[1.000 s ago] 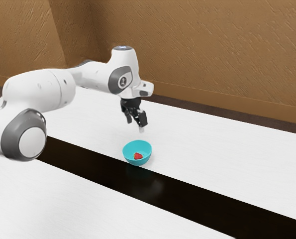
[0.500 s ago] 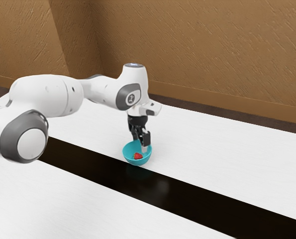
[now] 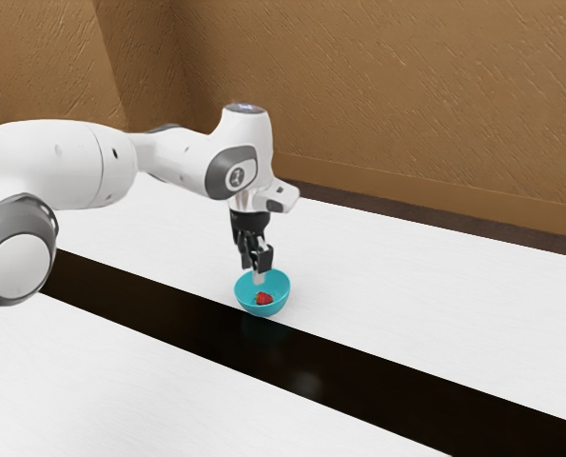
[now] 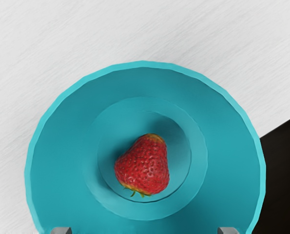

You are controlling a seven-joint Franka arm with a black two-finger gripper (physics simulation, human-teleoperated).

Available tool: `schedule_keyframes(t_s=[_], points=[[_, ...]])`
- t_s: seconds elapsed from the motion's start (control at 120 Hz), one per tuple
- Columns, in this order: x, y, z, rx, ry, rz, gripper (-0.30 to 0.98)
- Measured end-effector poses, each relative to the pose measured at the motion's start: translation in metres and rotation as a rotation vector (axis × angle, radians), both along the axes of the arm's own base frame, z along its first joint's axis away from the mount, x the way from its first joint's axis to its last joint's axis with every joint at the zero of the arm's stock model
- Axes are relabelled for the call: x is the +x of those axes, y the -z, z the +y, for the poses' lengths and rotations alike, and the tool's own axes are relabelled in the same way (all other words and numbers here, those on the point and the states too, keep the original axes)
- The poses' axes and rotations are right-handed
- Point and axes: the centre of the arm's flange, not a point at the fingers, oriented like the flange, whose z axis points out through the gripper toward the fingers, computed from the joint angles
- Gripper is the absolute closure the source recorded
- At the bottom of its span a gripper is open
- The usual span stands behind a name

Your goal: Take strawberry from the bowl

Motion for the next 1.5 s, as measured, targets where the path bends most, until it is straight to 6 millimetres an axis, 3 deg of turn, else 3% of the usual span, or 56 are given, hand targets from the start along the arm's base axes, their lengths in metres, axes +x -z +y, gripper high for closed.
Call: schedule_keyframes(t_s=[0.167, 0.392, 0.683, 1.233, 1.5], points=[[-0.001, 0.006, -0.004, -0.004, 0.019, 0.005, 0.44], [-0.01, 0.039, -0.012, -0.013, 0.045, 0.025, 0.48], [-0.003, 0.037, -0.007, -0.015, 0.061, -0.024, 0.47], [0.002, 0.067, -0.008, -0.018, 0.083, -0.034, 0.42], [0.003, 0.068, -0.007, -0.019, 0.091, -0.037, 0.54]])
